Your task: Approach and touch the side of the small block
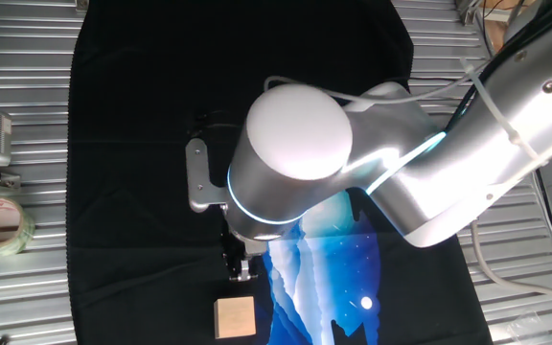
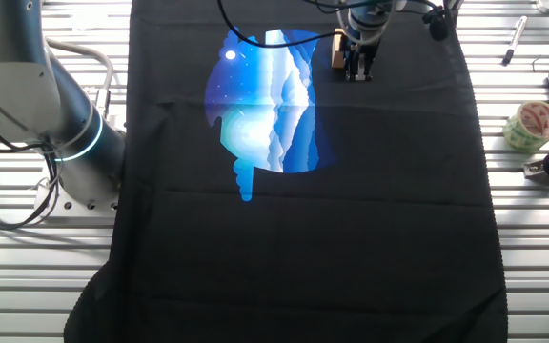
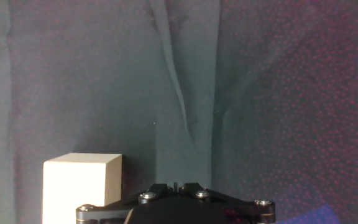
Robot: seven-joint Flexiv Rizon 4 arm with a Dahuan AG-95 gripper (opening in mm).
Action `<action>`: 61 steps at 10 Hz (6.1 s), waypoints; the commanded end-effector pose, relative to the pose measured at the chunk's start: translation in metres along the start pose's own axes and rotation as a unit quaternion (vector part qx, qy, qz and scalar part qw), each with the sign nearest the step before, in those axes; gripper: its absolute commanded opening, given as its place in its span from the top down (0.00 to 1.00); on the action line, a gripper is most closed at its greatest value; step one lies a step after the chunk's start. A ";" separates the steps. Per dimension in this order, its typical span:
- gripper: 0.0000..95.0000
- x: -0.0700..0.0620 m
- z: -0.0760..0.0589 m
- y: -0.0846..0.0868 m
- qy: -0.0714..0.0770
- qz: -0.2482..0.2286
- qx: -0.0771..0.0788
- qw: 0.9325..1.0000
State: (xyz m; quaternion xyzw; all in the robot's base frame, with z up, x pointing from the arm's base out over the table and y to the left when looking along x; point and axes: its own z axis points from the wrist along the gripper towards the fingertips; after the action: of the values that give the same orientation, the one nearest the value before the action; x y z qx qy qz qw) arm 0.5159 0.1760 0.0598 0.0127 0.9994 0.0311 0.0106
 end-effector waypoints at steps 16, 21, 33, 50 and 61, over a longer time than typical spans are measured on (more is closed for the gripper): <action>1.00 0.002 0.011 0.032 -0.007 0.023 0.017 1.000; 1.00 0.003 0.012 0.039 -0.008 0.028 0.019 0.999; 1.00 0.005 0.018 0.046 -0.013 0.033 0.018 0.999; 1.00 0.007 0.020 0.054 -0.015 0.039 0.019 0.999; 1.00 0.007 0.021 0.054 -0.015 0.037 0.018 0.999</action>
State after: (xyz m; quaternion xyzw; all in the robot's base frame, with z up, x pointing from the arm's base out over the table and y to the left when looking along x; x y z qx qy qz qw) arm 0.5104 0.2308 0.0419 0.0505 0.9984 0.0136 0.0236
